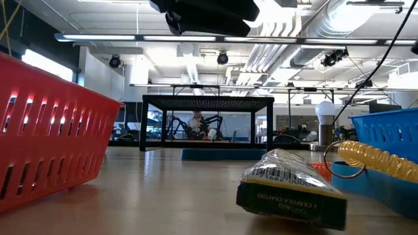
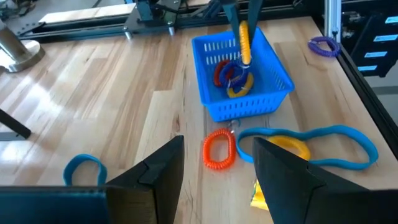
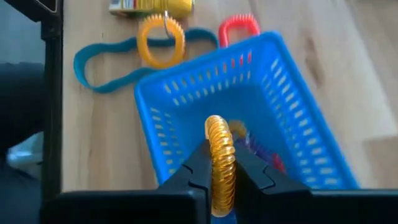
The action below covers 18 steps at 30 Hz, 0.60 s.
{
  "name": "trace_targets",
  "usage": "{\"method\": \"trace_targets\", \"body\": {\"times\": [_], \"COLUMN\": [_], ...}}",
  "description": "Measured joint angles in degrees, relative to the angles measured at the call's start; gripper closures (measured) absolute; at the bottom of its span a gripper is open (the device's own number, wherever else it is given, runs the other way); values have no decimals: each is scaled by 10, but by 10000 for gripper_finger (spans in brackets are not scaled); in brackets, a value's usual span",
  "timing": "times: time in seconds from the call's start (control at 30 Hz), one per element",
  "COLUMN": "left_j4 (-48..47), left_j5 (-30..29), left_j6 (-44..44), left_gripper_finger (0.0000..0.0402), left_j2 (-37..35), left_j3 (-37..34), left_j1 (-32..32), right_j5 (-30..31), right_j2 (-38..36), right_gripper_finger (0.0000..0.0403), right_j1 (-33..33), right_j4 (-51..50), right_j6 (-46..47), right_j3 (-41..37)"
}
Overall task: Pick & Place Office Desk Supplies
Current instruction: Put the yellow spring keychain into the blue bin, then put the blue rubber band into the black bin
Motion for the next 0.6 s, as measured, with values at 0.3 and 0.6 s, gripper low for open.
{"method": "trace_targets", "body": {"times": [0.3,0.6], "left_j4": [0,0], "left_j5": [0,0], "left_j6": [-10,-22], "left_gripper_finger": [218,218], "left_j2": [0,0], "left_j3": [0,0], "left_j1": [0,0], "right_j5": [-15,65], "right_j2": [0,-3], "right_gripper_finger": [314,260], "right_j1": [-1,-1], "right_j4": [-28,59], "right_j6": [70,-107], "right_j3": [0,0]}}
